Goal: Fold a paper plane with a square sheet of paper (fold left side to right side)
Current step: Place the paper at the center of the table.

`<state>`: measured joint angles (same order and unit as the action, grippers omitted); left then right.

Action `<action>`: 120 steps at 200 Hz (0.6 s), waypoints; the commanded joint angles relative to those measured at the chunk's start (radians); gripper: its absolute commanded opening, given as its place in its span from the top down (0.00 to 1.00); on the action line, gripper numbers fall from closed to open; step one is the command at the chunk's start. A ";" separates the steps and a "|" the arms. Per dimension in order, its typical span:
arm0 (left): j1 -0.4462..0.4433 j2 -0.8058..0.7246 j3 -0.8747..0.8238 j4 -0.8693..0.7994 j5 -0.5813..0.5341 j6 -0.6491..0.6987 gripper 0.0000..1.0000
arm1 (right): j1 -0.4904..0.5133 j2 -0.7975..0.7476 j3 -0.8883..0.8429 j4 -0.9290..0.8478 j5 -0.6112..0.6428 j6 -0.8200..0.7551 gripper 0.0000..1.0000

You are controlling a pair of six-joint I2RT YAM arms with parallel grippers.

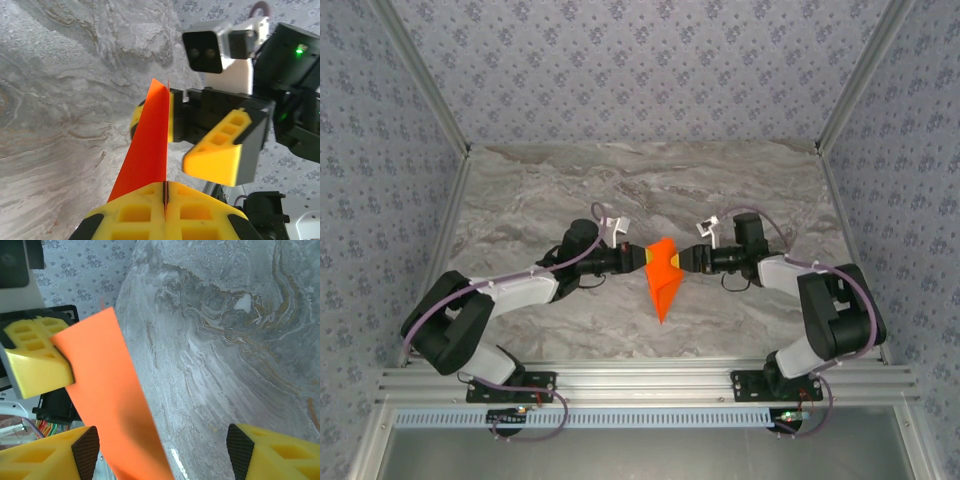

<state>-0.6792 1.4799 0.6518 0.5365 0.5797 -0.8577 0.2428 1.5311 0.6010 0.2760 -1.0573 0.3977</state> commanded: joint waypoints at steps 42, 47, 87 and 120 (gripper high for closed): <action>0.007 0.032 0.014 0.083 0.040 -0.016 1.00 | 0.005 0.069 0.044 0.043 -0.151 -0.036 0.53; 0.006 0.042 0.013 0.092 0.040 -0.019 1.00 | 0.004 0.073 0.048 0.031 -0.154 -0.042 0.57; 0.019 0.113 0.014 0.098 0.027 -0.018 1.00 | -0.018 0.074 0.056 -0.080 -0.107 -0.088 0.77; 0.026 0.186 0.028 0.115 0.031 -0.023 1.00 | -0.022 0.068 0.078 -0.206 -0.039 -0.132 0.91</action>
<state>-0.6605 1.6207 0.6514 0.5968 0.5983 -0.8810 0.2268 1.5959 0.6430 0.2070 -1.1404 0.3206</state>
